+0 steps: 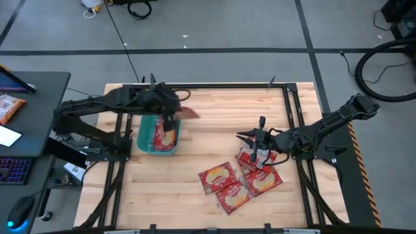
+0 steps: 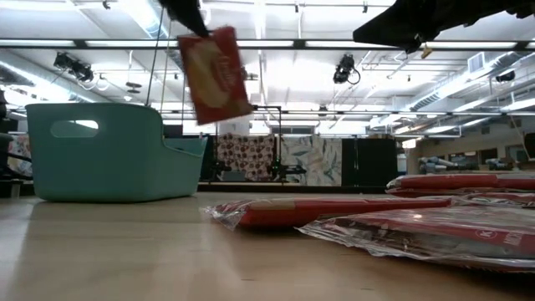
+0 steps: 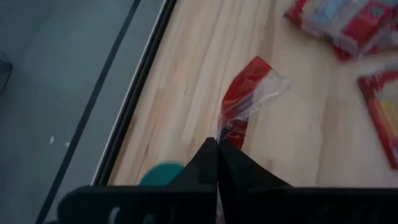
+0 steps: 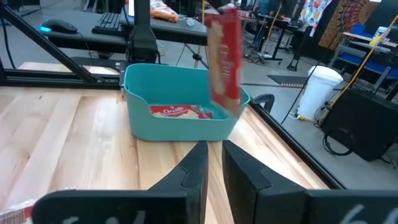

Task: Sort popcorn bags into baskets
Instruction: Put the red popcorn bag into the green bin

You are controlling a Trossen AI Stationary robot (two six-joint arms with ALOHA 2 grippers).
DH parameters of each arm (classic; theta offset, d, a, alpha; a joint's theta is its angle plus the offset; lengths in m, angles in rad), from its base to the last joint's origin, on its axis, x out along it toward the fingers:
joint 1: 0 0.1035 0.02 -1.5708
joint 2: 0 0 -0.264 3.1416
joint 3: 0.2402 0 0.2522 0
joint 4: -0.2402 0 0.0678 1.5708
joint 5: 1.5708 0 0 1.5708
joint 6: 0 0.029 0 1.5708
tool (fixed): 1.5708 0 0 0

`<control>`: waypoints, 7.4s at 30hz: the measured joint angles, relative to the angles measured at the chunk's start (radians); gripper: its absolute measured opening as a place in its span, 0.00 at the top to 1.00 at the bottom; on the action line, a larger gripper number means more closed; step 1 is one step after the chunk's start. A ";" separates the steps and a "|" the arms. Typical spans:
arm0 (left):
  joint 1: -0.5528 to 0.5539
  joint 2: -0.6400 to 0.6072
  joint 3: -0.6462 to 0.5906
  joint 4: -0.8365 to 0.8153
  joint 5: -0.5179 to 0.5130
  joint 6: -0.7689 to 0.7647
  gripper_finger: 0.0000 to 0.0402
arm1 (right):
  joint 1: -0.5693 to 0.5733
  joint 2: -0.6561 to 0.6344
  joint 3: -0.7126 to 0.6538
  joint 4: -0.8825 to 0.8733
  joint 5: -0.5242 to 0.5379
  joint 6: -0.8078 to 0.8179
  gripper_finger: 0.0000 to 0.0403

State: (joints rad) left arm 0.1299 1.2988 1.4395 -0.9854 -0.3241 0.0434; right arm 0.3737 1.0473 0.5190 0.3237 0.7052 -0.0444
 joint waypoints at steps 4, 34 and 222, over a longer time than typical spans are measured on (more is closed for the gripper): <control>0.002 -0.039 0.000 -0.160 -0.021 0.050 1.00 | 0.000 0.000 0.000 0.004 0.000 0.000 0.87; -0.041 -0.039 -0.450 -0.156 0.124 0.080 0.85 | 0.025 0.000 0.000 0.026 -0.021 -0.004 0.87; -0.521 -0.431 -1.070 1.285 -0.212 0.099 0.65 | 0.237 0.799 0.692 -1.721 0.037 0.889 0.98</control>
State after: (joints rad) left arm -0.3907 0.8677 0.3693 0.2994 -0.5362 0.1419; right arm 0.6109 1.8465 1.2108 -1.3969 0.7418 0.8443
